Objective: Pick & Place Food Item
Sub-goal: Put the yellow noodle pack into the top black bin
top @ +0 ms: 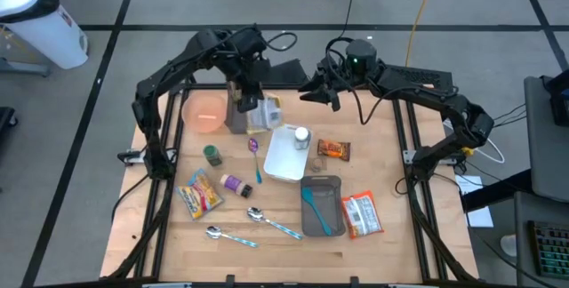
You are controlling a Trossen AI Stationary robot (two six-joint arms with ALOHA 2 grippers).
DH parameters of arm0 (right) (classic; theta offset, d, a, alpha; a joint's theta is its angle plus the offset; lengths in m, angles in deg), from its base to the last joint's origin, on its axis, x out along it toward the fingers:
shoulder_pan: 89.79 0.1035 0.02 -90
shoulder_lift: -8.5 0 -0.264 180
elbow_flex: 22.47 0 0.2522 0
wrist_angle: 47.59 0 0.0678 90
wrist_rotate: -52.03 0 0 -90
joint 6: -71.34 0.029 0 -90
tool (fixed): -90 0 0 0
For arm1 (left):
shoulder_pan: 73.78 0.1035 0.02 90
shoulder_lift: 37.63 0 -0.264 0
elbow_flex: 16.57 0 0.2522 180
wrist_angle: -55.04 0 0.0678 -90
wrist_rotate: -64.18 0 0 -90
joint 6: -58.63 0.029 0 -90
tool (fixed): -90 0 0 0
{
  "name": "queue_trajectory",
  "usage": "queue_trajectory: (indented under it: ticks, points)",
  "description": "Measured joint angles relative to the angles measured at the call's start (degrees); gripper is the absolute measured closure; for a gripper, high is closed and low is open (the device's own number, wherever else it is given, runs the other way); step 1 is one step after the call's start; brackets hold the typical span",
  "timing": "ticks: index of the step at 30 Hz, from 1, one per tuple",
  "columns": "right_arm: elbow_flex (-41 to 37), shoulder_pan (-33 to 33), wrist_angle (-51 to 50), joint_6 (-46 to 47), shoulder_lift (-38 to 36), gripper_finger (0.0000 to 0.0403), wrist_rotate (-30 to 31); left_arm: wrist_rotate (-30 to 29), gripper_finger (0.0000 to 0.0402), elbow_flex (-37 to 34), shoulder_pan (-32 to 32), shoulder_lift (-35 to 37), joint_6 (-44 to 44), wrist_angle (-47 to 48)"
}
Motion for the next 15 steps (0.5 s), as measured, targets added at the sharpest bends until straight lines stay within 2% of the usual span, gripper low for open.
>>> queue_trajectory:
  ticks: [15]
  points:
    - [0.00,-0.06,-1.63,0.26,0.00,0.0231,-0.04,-3.04,0.0401,0.02,5.58,0.25,6.23,1.49]
